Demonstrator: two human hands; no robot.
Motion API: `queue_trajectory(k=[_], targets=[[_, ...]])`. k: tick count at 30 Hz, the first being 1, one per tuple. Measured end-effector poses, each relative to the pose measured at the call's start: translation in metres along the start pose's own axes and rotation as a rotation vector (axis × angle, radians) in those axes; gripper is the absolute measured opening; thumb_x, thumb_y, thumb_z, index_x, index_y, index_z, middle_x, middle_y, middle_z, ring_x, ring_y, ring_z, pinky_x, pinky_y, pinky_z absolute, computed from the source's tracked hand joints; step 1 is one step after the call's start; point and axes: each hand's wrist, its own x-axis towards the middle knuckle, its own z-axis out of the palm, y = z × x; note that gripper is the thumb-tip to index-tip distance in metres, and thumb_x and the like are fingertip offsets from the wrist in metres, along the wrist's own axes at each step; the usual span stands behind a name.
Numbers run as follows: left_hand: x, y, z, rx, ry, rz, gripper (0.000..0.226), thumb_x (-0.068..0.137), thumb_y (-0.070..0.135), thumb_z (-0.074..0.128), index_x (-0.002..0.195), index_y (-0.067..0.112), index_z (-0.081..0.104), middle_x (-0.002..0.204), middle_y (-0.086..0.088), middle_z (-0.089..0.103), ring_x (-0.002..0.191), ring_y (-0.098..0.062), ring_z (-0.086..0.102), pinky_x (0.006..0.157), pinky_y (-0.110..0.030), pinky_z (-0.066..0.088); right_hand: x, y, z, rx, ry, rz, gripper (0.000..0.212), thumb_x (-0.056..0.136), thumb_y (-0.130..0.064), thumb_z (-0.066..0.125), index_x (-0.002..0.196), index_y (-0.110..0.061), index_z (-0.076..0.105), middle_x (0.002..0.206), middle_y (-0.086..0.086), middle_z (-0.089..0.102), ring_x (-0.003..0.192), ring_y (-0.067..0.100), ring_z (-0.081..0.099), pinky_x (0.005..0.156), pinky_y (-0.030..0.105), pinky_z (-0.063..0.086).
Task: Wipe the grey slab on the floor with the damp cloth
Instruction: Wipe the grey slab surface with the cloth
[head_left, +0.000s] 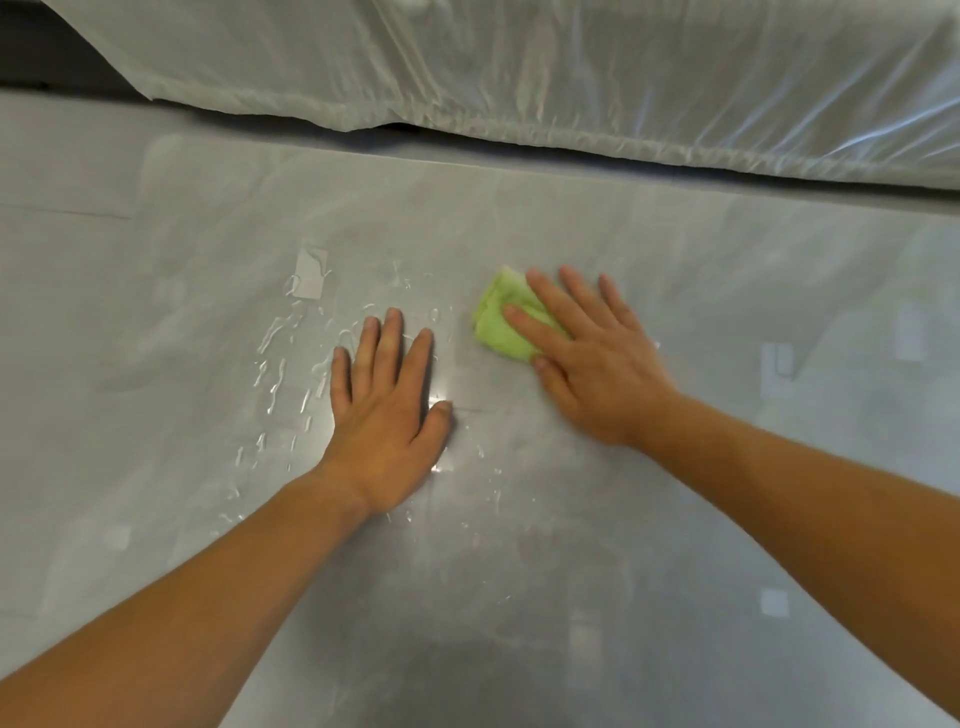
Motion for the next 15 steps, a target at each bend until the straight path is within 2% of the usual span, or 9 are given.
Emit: queue_trajectory(k=[3,4,5,6,9,10,11,12,15], targets=[[-0.001,0.001,-0.002,0.015,-0.032,0.003,0.075,0.093,0.049,0.025,0.16,0.025,-0.001,0.164,0.001,-0.027,0.146,-0.012,-0.035,0.116,-0.039,-0.026,0.027,0.017,-0.005,0.101,0.078,0.416,0.057,0.1,-0.036,0.034,0.156,-0.033,0.025,0.167,0.008,0.015,0.152,0.038,0.013,0.122,0.055,0.007],[-0.001,0.001,-0.002,0.009,-0.031,0.007,0.075,0.094,0.049,0.024,0.16,0.025,0.0,0.164,0.001,-0.026,0.146,-0.012,-0.035,0.116,-0.039,-0.026,0.026,0.003,-0.003,0.123,0.104,0.495,0.058,0.1,-0.035,0.034,0.157,-0.032,0.023,0.167,0.007,0.012,0.152,0.037,0.01,0.123,0.054,0.006],[-0.002,0.001,-0.004,-0.004,-0.024,0.012,0.073,0.094,0.048,0.025,0.16,0.024,0.003,0.165,0.0,-0.024,0.147,-0.012,-0.033,0.117,-0.039,-0.024,0.018,-0.014,0.001,0.115,0.113,0.499,0.059,0.1,-0.034,0.034,0.157,-0.032,0.021,0.167,0.008,0.011,0.152,0.038,0.009,0.123,0.054,0.006],[-0.004,0.002,-0.007,-0.024,-0.01,0.015,0.071,0.095,0.046,0.025,0.16,0.024,0.008,0.166,-0.001,-0.021,0.148,-0.012,-0.03,0.119,-0.039,-0.022,0.004,-0.034,0.005,0.097,0.094,0.412,0.06,0.099,-0.033,0.035,0.157,-0.03,0.022,0.167,0.009,0.012,0.152,0.039,0.011,0.122,0.055,0.009],[-0.018,0.003,-0.012,-0.057,0.054,0.021,0.064,0.097,0.042,0.027,0.158,0.022,0.021,0.167,-0.004,-0.015,0.151,-0.016,-0.023,0.122,-0.039,-0.012,-0.05,-0.059,0.009,0.042,-0.038,-0.018,0.059,0.098,-0.033,0.04,0.156,-0.029,0.028,0.166,0.008,0.018,0.151,0.039,0.016,0.121,0.058,0.012],[-0.026,0.004,-0.013,-0.053,0.063,0.018,0.063,0.098,0.043,0.027,0.157,0.021,0.022,0.167,-0.005,-0.014,0.152,-0.017,-0.022,0.123,-0.04,-0.01,-0.057,-0.05,0.008,0.028,-0.057,-0.113,0.058,0.098,-0.034,0.04,0.155,-0.03,0.03,0.166,0.007,0.02,0.151,0.038,0.017,0.122,0.058,0.012],[-0.035,0.005,-0.012,-0.046,0.064,0.011,0.063,0.099,0.044,0.028,0.157,0.021,0.023,0.167,-0.006,-0.014,0.152,-0.017,-0.022,0.123,-0.04,-0.009,-0.057,-0.035,0.008,0.011,-0.048,-0.132,0.057,0.098,-0.034,0.039,0.155,-0.031,0.031,0.166,0.006,0.021,0.152,0.037,0.017,0.122,0.057,0.01],[-0.043,0.005,-0.01,-0.033,0.057,0.001,0.063,0.099,0.047,0.027,0.157,0.022,0.023,0.167,-0.005,-0.014,0.151,-0.016,-0.023,0.123,-0.04,-0.01,-0.054,-0.021,0.007,0.007,-0.025,-0.065,0.057,0.098,-0.035,0.038,0.155,-0.032,0.031,0.166,0.005,0.021,0.152,0.037,0.017,0.122,0.056,0.009],[-0.066,0.005,-0.001,0.032,0.012,-0.062,0.066,0.097,0.054,0.021,0.157,0.027,0.019,0.167,-0.002,-0.017,0.149,-0.013,-0.028,0.121,-0.039,-0.015,-0.044,-0.005,0.005,0.102,0.06,0.38,0.058,0.099,-0.034,0.035,0.156,-0.033,0.027,0.167,0.006,0.016,0.153,0.036,0.012,0.123,0.054,0.006]])
